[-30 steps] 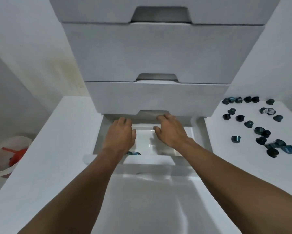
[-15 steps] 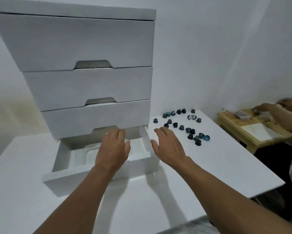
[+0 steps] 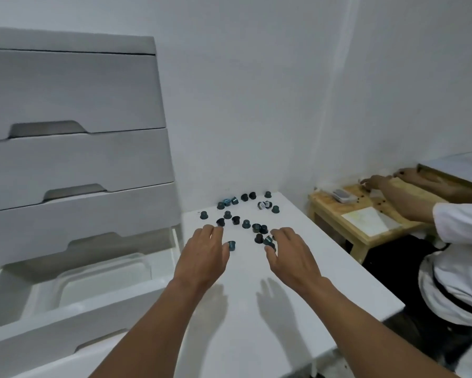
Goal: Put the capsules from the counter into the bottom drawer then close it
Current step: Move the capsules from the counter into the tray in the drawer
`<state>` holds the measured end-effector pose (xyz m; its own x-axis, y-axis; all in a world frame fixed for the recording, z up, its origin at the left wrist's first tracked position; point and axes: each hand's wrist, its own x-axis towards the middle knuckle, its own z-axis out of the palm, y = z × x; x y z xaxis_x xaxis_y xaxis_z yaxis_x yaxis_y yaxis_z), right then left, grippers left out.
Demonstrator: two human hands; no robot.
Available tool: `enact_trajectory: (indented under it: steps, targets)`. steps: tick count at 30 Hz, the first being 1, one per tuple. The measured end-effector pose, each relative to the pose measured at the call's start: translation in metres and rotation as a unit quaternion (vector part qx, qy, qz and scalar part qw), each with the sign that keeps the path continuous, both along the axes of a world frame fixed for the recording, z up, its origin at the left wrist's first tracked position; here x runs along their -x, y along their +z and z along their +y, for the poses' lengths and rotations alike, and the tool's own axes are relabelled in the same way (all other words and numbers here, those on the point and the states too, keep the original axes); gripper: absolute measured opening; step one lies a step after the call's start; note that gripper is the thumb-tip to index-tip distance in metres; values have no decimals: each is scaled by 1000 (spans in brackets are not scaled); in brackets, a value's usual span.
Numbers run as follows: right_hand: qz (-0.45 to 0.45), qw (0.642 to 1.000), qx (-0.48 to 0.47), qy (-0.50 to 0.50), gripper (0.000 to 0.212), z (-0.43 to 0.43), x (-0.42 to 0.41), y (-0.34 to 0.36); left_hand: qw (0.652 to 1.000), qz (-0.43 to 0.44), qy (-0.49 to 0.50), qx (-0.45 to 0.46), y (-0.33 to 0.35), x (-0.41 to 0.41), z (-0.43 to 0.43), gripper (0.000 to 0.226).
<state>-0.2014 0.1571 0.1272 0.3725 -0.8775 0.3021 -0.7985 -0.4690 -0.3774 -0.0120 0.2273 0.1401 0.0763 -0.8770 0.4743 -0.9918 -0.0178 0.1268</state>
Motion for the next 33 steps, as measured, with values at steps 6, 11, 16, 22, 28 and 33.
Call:
enact_trajectory:
  steps: [6,11,16,22,28,33]
  targets:
    - [28,999,-32,9,32,-77,52,-18,996,70,17,-55,-30,57,-74,26]
    - [43,996,-74,2,38,-126,78,-40,989,100,31,-106,-57,86,-113,33]
    - [44,993,-107,-10,39,-171,79,-73,981,96,21,-168,-88,96,-157,33]
    - [46,992,-118,23,25,-229,65,-117,972,115,-32,-203,-132,96,-226,25]
    - [56,974,-218,-18,34,-281,42,-148,957,138,-57,-249,-176,88,-280,25]
    - [66,967,-246,0,27,-306,29,-175,946,113,-69,-296,-204,84,-301,27]
